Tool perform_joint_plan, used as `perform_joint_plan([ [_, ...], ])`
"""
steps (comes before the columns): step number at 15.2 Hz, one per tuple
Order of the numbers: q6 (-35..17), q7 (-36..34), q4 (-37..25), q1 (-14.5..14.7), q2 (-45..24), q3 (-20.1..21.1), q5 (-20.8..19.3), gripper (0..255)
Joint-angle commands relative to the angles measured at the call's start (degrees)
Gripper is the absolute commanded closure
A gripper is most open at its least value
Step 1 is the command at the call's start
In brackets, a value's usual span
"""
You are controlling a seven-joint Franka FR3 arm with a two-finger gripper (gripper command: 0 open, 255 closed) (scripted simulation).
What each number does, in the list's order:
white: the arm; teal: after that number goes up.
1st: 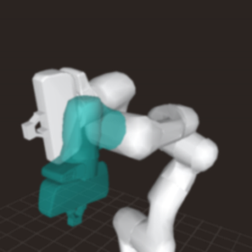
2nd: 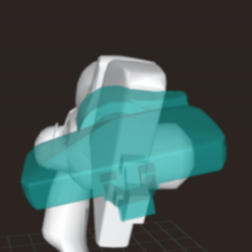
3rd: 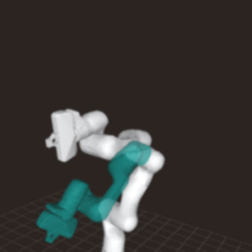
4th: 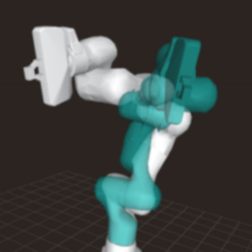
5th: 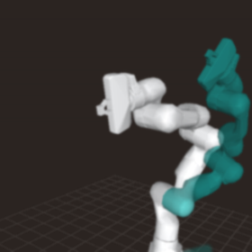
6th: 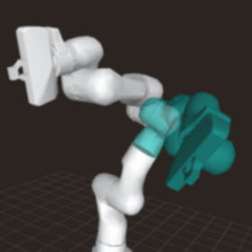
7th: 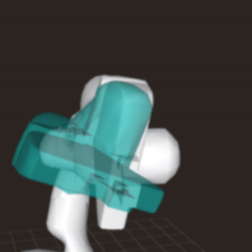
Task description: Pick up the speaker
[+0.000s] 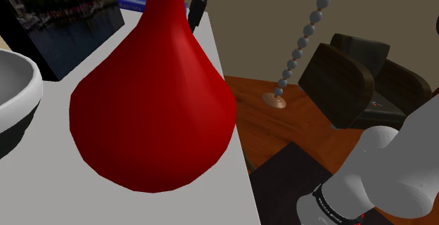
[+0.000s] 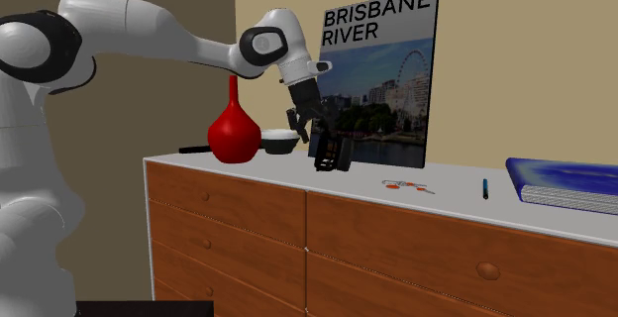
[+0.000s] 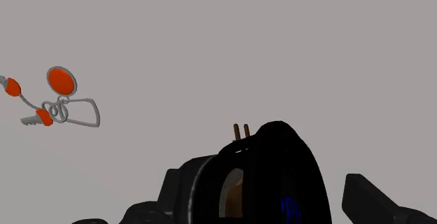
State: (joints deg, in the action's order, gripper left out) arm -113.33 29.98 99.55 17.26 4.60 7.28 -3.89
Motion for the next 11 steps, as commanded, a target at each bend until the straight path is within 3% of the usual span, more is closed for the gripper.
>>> perform_joint_plan([
  [1, -0.3, -0.1, 0.4, 0.0, 0.1, 0.0, 0.0, 255],
  [11, 0.5, -0.1, -0.5, 0.0, -0.1, 0.1, 0.0, 255],
])
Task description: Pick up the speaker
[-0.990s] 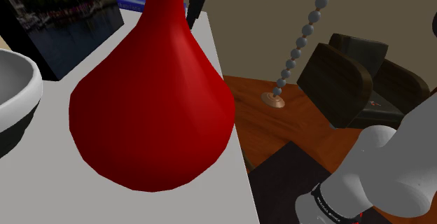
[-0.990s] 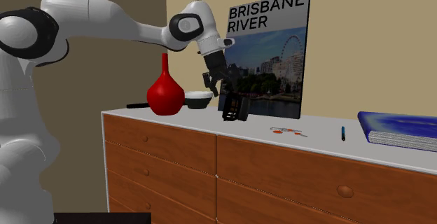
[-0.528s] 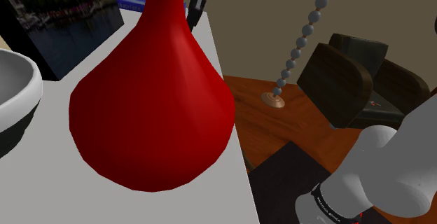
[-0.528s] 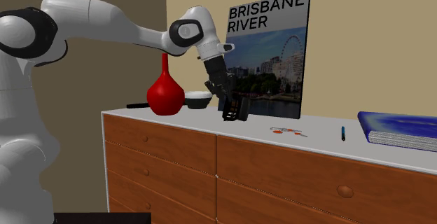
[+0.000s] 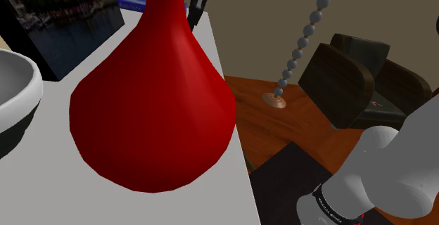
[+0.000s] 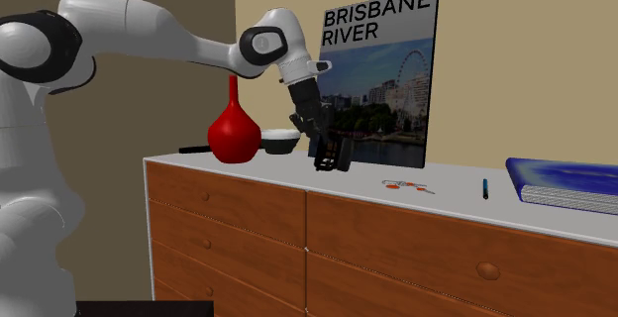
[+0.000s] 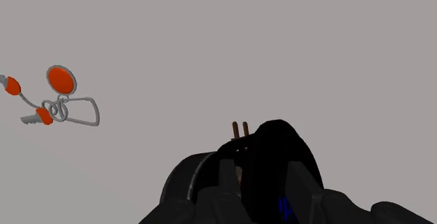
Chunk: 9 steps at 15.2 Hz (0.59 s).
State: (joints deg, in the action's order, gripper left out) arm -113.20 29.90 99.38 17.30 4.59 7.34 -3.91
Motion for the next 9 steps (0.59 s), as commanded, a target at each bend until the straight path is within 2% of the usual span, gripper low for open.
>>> perform_joint_plan([
  [1, 1.1, 0.1, -1.3, 0.0, -0.2, 0.0, 0.0, 255],
  [9, 7.7, 0.3, -9.5, 0.1, -1.8, 0.1, -0.1, 255],
])
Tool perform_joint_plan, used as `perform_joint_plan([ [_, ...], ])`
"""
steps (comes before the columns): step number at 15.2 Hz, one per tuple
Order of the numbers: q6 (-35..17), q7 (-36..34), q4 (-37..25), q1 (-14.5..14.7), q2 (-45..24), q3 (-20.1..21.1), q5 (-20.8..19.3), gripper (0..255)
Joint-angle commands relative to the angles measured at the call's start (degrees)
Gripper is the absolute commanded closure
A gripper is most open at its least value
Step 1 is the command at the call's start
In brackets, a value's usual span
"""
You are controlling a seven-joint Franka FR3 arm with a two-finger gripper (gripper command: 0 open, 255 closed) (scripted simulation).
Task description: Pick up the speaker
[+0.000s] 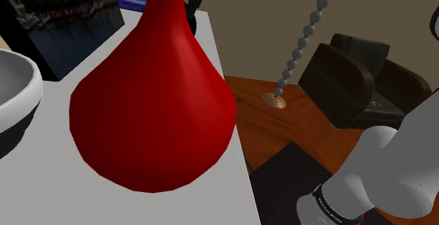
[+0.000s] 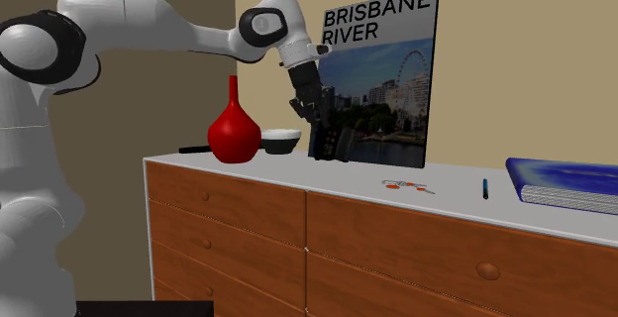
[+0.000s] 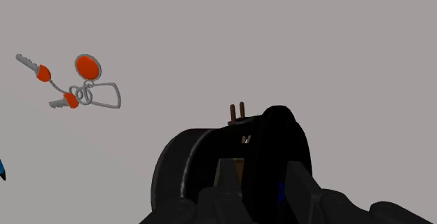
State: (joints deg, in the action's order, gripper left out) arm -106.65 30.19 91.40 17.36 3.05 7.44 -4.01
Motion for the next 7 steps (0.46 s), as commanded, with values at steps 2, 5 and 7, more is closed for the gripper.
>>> perform_joint_plan([
  [2, 2.8, 0.1, -3.8, 0.0, -0.9, 0.1, -0.1, 255],
  [5, 5.5, 0.2, -7.4, 0.1, -1.9, 0.1, -0.2, 255],
  [7, 5.6, 0.2, -7.6, 0.1, -1.9, 0.1, -0.2, 255],
])
